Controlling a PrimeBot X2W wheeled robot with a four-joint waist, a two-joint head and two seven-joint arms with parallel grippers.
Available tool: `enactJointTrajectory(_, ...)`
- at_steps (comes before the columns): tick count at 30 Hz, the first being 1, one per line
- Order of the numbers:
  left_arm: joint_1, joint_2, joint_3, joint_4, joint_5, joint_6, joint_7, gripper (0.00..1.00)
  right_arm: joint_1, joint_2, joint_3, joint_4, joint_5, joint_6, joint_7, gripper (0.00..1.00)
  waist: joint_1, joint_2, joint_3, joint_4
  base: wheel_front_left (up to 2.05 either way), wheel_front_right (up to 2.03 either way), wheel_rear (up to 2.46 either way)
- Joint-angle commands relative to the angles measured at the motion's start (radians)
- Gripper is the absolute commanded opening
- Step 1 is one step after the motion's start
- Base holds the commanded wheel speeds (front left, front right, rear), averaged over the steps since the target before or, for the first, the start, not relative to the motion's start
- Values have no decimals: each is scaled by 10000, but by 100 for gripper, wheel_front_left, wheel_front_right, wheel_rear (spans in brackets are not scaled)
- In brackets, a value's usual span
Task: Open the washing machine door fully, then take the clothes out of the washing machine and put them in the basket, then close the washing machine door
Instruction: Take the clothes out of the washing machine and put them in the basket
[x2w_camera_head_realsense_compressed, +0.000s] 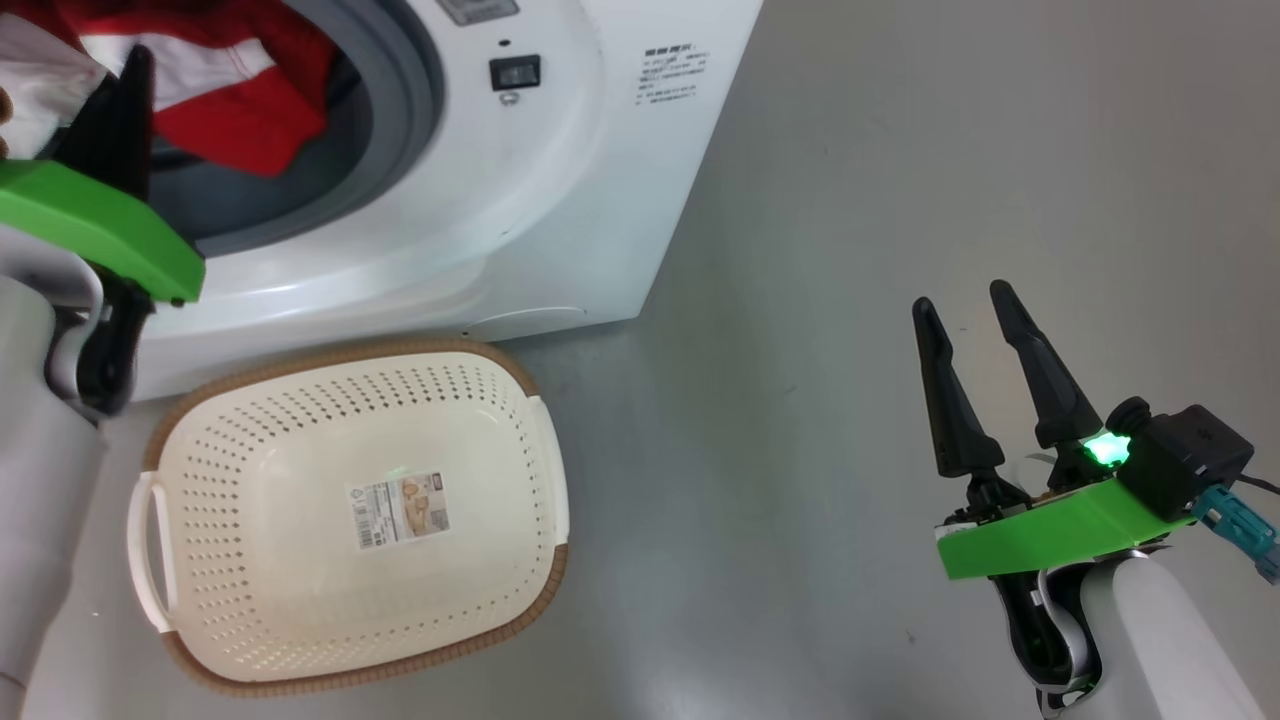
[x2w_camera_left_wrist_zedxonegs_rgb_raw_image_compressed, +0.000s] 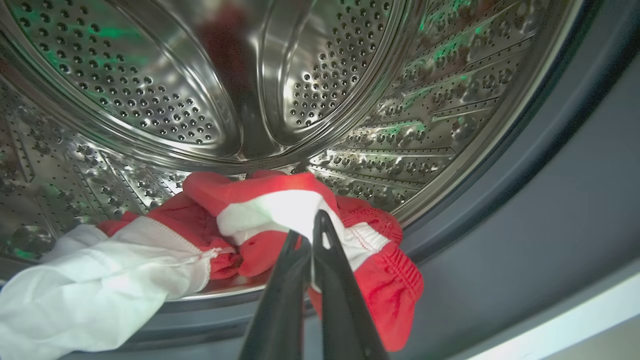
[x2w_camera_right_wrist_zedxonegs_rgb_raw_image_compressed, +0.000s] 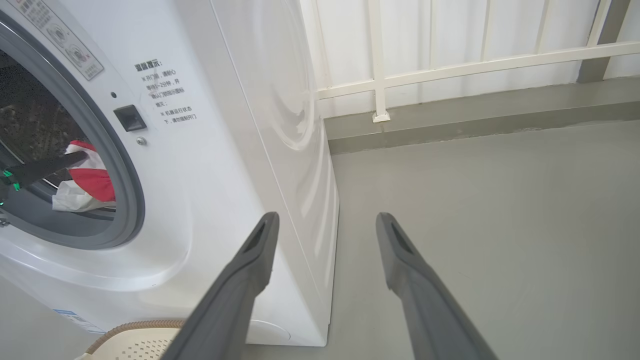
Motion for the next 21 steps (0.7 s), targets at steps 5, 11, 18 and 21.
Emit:
enactJointTrajectory(5,788,365,1141,-1135,761,263,-118,0,269,3,103,-179,-175,48,-65,100,0,0,-300,208,0,0,0)
enactJointTrajectory(11,1828,154,2248,-2352,1569,367,-119,0,398,3,96,-112,-235,48,-65,100,0,0,-610,324,0,0,0)
enactJointTrajectory(18,3341,-230,3645,-3962,2526,375,-119,0,665,3,2,-100,-355,48,-65,100,0,0,-1008,492,0,0,0)
enactJointTrajectory(21,3847,-409,4070,-4528,2826,344,-119,0,758,3,-63,-84,-410,48,-65,100,0,0,-1158,574,0,0,0)
